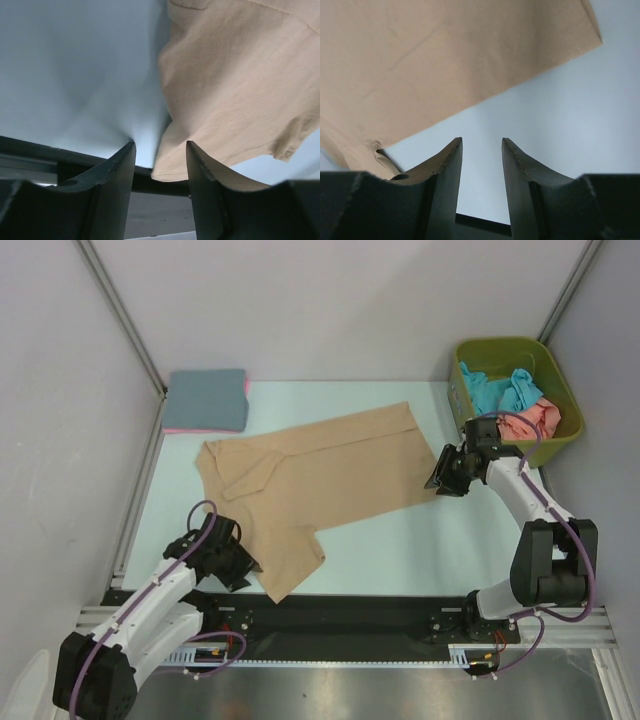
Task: Fold and stack the t-shirts
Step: Fold the tshirt
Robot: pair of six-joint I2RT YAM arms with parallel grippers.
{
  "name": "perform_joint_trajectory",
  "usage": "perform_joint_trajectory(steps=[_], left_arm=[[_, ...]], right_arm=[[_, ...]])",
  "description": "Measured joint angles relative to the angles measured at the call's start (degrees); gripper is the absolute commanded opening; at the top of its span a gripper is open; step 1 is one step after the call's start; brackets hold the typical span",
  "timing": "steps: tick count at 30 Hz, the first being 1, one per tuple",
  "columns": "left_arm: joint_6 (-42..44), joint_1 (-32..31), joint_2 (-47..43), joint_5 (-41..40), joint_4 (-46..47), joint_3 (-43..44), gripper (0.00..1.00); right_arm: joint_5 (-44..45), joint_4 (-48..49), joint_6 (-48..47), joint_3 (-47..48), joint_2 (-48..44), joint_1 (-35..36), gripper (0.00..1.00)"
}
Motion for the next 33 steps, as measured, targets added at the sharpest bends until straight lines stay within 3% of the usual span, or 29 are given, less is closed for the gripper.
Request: perform_joint_trajectory(steps=[5,9,15,24,27,33], left_arm=[[-2.9,-0.6,2.9,1.5,3.4,0.0,0.44],[-4.0,-0.7,4.5,1.6,4.7,0.0,0.25],[-4.8,-0.8,5.0,0.7,5.5,-0.2,0.00],[-3.3,-1.0,3.8,-4.0,2.9,1.4,0.00],[-2.7,-1.0,2.3,-5.7,1.2,2.9,0.01],[-1.2,-1.0,2.7,-7.0,-0.6,5.1,0.00]], right_arm=[[0.1,0.2,-0.6,0.0,0.2,-0.3,0.43],[0.7,0.2,-1.0,0.0,1.4,-1.1,0.43],[3.7,0.6,-1.0,0.1,5.4,-3.0,0.55],[10.9,6.6,4.0,-2.1,8.2,-3.8,0.65],[14.5,9.8,7.0,-5.2,8.1,-3.8,0.64],[20.1,13.2,12.3,-9.5,7.5,-3.7,0.51]])
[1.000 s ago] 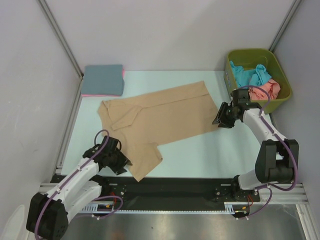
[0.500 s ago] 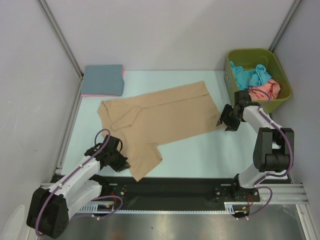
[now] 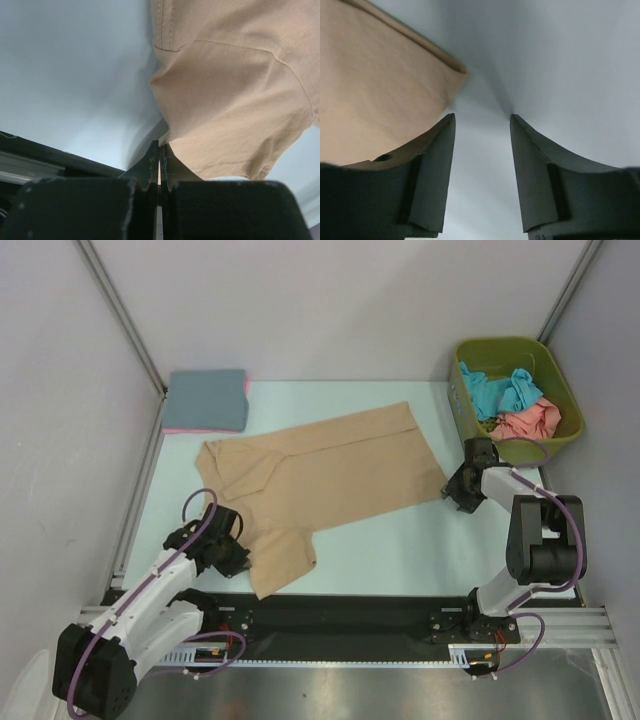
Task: Fold and stack the t-shirts
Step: Fold the tshirt
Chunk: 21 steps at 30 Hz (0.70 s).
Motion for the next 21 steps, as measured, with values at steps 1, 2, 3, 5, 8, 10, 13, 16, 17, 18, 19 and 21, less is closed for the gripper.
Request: perform_joint_trajectory(steps=[1,2,3,5,8,10,13,16,17,18,19,21], left_arm=[[0.2,0.0,0.1,0.0,-0.2,0.2,0.00],[0.5,0.0,0.1,0.0,-0.2,0.2,0.00],[0.9,0.0,0.1,0.0,-0.3,0.2,0.00],[1.3,0.0,0.2,-0.1,-0.6,0.4,0.00],[2.1,0.0,0.5,-0.4,-1.1,1.2,0.00],[2.9,0.0,1.0,-0.8,-1.2,2.1,0.00],[4.0,0.0,1.3,-1.5,-1.4,3.1,0.00],[4.9,0.0,1.3,-1.9,-1.6,3.9,0.00],[5.2,0.0,1.3,-2.1,-1.7,4.0,0.00],[5.5,0.0,1.2,-2.1,-1.8,4.1,0.00],[5.6,0.0,1.2,-2.3,-2.0,4.1,0.00],[6.0,0.0,1.0,-2.5,-2.4,4.1,0.00]], right_arm=[[0.6,0.6,0.5,-0.3,0.0,0.0,0.48],[1.0,1.1,0.9,-0.4,0.0,0.0,0.48],[1.4,1.6,1.2,-0.4,0.0,0.0,0.47],[1.9,2.5,1.8,-0.3,0.1,0.0,0.46],[2.2,3.5,2.3,0.0,1.0,0.0,0.44],[2.4,4.0,2.5,0.1,1.5,0.0,0.44],[2.5,4.5,2.9,0.2,1.8,0.0,0.44],[2.5,5.0,3.5,0.7,2.4,0.0,0.43],[2.5,5.4,3.7,0.9,2.7,0.0,0.43],[2.5,5.7,3.9,1.0,2.9,0.0,0.42],[2.6,5.8,4.0,1.1,3.0,0.1,0.41],[3.0,6.2,4.4,1.1,3.2,0.2,0.39]])
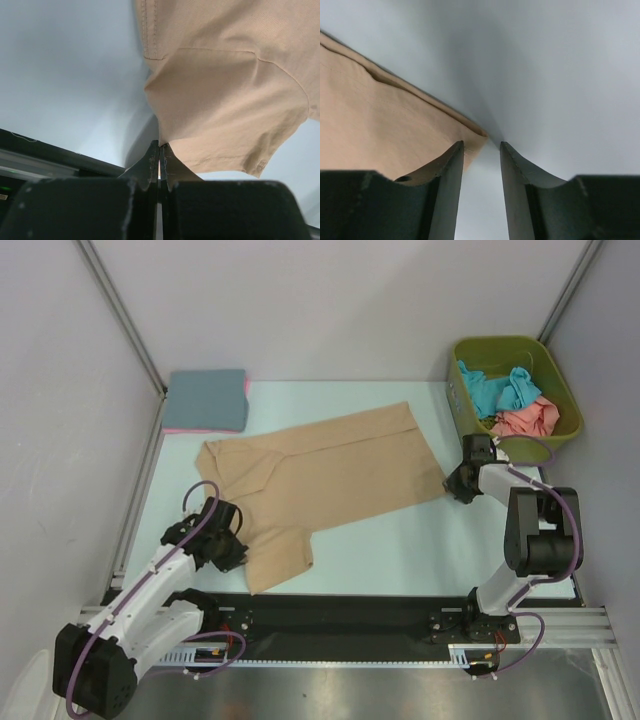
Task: Fold and stack the t-shirts
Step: Fold the tshirt
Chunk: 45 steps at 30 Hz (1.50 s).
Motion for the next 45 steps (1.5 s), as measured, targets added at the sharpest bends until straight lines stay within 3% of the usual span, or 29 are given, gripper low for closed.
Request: perform_joint_trajectory(steps=[5,7,11,21,32,39,45], left_arm=[[0.7,0.0,-0.8,-0.4,-0.7,0.2,0.00],[1.0,0.0,-1.0,-0.5,-0.9,0.4,0.00],[1.2,0.0,-2.1,-0.6,-1.6,0.9,0.00],[4.6,0.0,-2.3,-2.2,-3.3,5.7,0.00],[9.0,0.0,3.8,-4.6,-3.0,13.6,0.00],[12.9,2.7,7.7,-6.5,-2.8,20.6,0.00],[16.6,6.8,16.1,-7.4,-0.5,28.1,0.00]], right_arm=[[1.0,0.8,0.7,0.0,0.4,0.4,0.30],[1.4,1.0,0.7,0.0,0.5,0.5,0.16],[1.6,1.3,0.1,-0.1,0.7,0.7,0.00],[3.3,0.3,-4.5,-0.2,-2.1,4.0,0.00],[4.6,-1.7,-7.8,1.6,-5.6,5.4,0.00],[4.3,-3.1,-12.2,13.2,0.9,6.6,0.00],[3.1,-3.8,-15.3,23.1,8.1,7.3,0.00]])
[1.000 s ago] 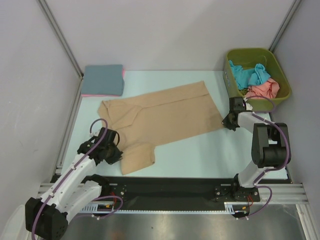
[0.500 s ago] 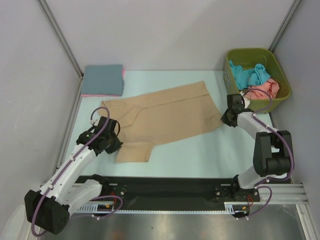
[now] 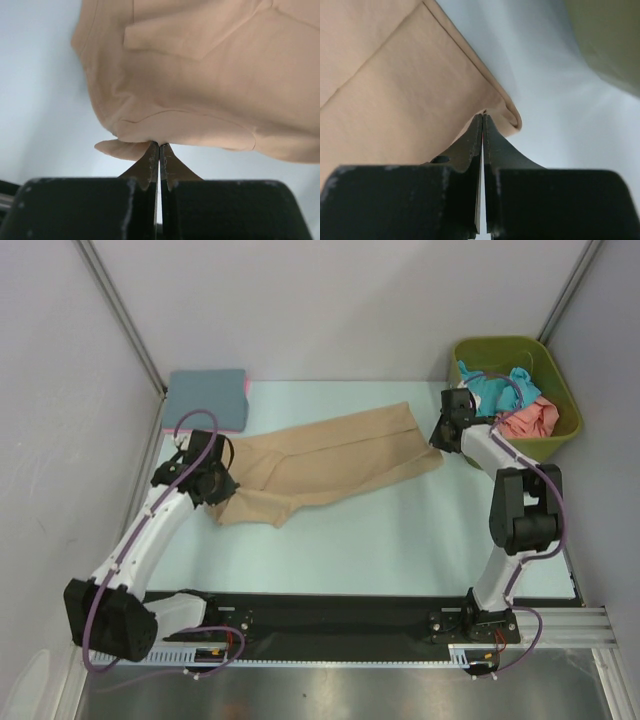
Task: Fold and stack the t-shirts
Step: Fold the tshirt
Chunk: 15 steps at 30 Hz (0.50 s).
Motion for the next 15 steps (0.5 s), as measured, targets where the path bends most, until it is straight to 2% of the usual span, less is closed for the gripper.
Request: perform_joint_trajectory(steps=[11,15], left_arm=[[4.4,9.1,15.8,0.2,5.6,11.7,0.01],[5.4,10.2,21.7,1.0,6.8,15.4,0.00]], right_arm=[[-2.4,-3.5,-2.9,18.8,16.1,0.3,0.00],[-2.8,-5.4,-3.5,23.8,20.0,0.3,0.00]])
